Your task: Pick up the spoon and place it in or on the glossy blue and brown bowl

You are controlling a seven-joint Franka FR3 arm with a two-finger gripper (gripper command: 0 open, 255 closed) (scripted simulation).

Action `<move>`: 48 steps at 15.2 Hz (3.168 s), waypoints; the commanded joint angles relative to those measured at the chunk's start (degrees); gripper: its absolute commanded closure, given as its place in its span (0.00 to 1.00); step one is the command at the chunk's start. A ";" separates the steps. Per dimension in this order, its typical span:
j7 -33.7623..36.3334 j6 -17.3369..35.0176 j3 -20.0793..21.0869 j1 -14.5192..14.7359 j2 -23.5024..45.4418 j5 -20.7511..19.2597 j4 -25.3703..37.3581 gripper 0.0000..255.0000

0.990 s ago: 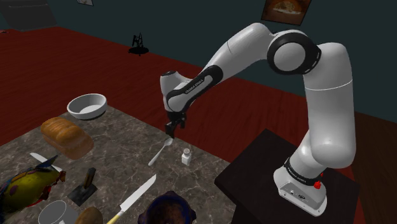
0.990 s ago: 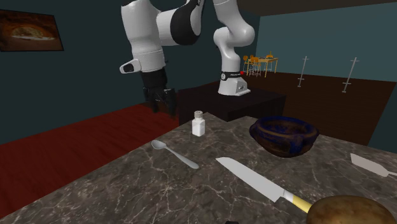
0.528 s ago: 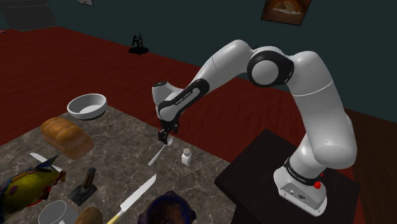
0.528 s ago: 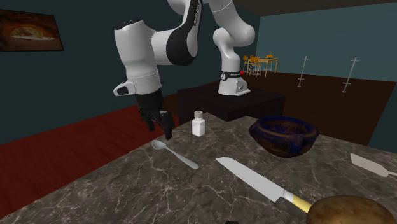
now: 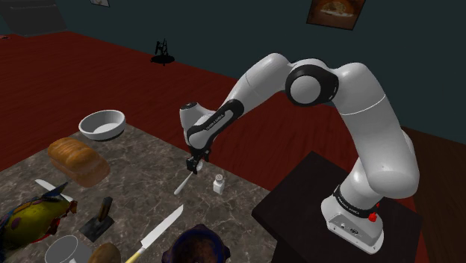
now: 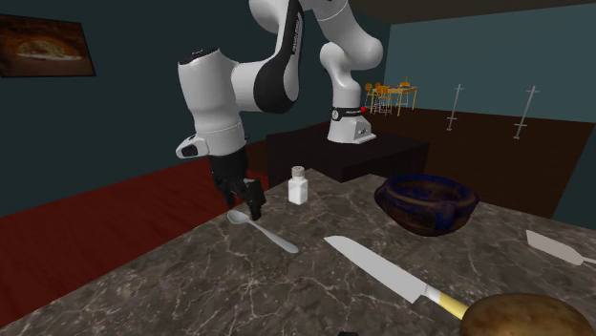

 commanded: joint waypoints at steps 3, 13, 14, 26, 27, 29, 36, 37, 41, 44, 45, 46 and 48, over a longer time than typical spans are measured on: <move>0.01 0.07 -0.01 0.01 0.08 -0.01 0.02 0.00; 0.00 0.06 -0.01 0.01 0.06 -0.01 0.01 1.00; 0.00 0.06 -0.01 0.01 0.06 -0.01 0.01 1.00; -0.24 -4.79 0.92 -0.72 -6.49 0.94 -1.67 1.00; -0.27 -5.26 1.00 -0.78 -7.06 1.03 -1.76 1.00; -0.32 -6.24 1.15 -0.90 -8.15 1.22 -1.87 1.00; -0.52 -9.85 1.66 -1.27 -11.75 1.88 -1.82 1.00; -0.55 -10.39 1.73 -1.32 -12.23 1.97 -1.76 1.00; -0.66 -12.59 1.98 -1.51 -14.10 2.34 -1.40 1.00; -0.74 -14.30 2.15 -1.63 -15.41 2.61 -0.99 1.00; -0.77 -14.88 2.20 -1.67 -15.83 2.69 -0.82 1.00; -0.80 -15.46 2.26 -1.70 -16.24 2.78 -0.65 1.00; -0.84 -16.39 2.34 -1.76 -16.89 2.92 -0.35 1.00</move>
